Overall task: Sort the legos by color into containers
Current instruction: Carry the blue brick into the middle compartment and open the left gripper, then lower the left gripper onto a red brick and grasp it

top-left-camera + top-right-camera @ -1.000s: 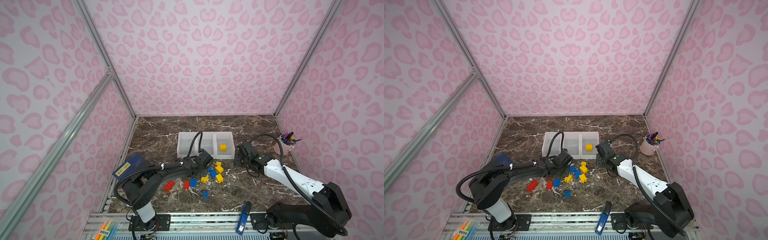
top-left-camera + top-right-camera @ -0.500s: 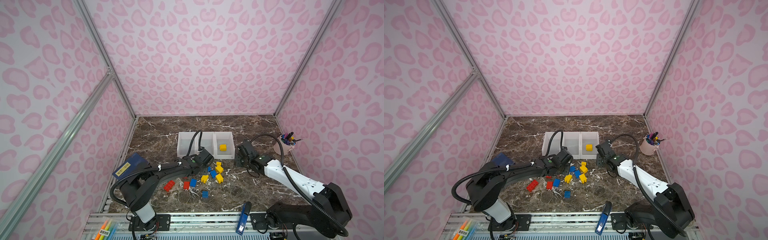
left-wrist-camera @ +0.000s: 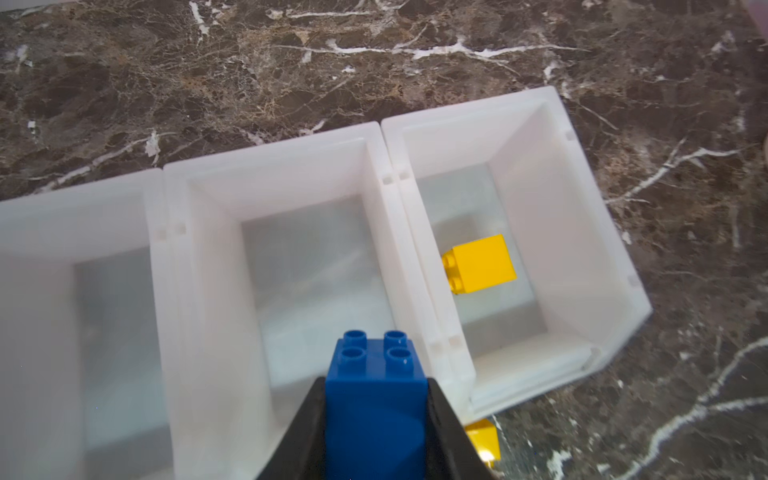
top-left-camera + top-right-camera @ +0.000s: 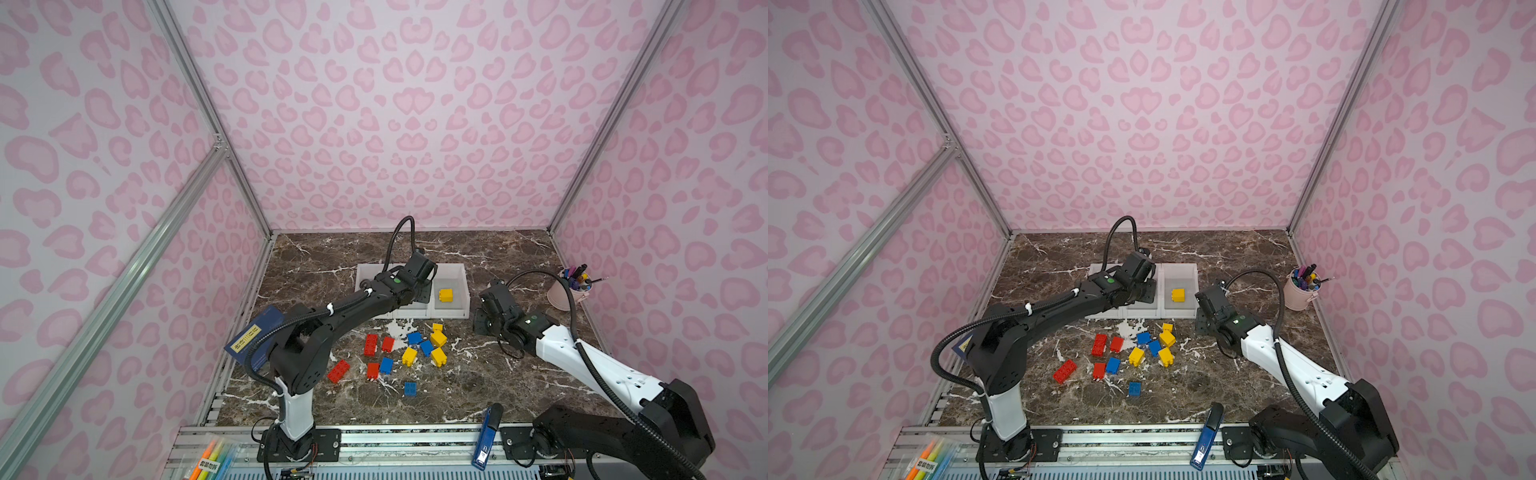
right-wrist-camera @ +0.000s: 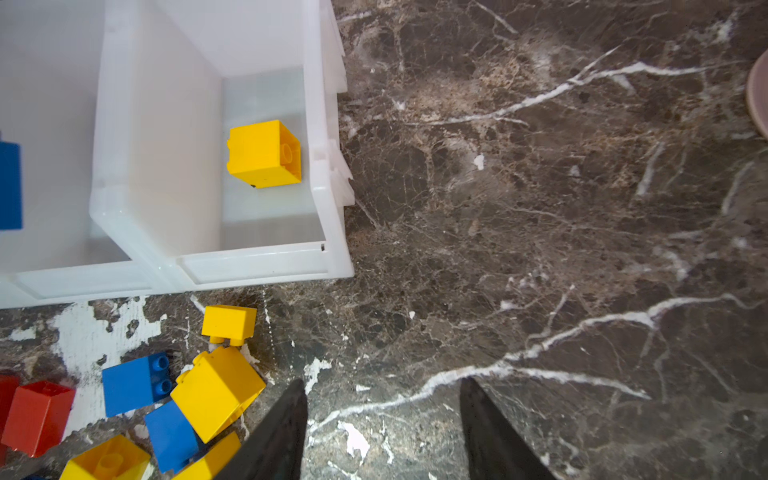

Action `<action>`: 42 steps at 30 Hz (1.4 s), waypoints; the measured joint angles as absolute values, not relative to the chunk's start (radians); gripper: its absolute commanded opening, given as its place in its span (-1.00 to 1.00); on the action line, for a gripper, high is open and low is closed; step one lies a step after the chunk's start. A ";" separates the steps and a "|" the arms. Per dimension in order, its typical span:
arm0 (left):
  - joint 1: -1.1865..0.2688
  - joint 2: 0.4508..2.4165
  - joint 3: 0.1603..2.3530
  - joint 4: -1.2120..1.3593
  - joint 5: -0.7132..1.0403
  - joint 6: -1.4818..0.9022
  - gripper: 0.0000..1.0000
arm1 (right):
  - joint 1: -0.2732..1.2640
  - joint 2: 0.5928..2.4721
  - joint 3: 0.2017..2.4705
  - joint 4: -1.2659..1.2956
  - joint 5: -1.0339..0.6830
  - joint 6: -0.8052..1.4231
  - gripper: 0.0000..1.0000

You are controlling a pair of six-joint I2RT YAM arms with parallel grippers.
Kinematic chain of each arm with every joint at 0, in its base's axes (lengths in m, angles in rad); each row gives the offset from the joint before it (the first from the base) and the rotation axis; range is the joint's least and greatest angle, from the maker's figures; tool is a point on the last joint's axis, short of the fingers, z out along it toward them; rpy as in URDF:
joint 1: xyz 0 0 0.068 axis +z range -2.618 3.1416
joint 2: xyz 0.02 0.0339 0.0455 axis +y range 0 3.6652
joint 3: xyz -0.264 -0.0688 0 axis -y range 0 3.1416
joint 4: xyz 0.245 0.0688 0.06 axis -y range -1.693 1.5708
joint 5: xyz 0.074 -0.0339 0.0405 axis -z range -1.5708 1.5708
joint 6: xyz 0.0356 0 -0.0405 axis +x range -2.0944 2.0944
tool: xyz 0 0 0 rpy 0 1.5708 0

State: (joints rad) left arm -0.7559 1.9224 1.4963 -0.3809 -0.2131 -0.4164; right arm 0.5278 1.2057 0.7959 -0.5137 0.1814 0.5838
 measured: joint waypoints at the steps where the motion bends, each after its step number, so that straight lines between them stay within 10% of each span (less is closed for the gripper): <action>1: -0.749 1.953 1.517 -0.382 -0.212 -0.413 -0.36 | 0.528 1.199 0.792 -0.516 0.184 0.584 0.19; 22: -0.740 2.029 1.534 -0.403 -0.184 -0.397 0.16 | 0.528 1.161 0.760 -0.535 0.191 0.595 0.19; 42: -0.738 1.467 1.050 -0.379 -0.292 -0.475 0.20 | 0.537 1.206 0.765 -0.511 0.138 0.583 0.19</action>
State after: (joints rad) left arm -0.7380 1.4673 1.0504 -0.3790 -0.2924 -0.4747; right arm 0.5365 1.2060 0.7647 -0.5106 0.1383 0.5827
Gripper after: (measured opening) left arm 0.596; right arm 0.598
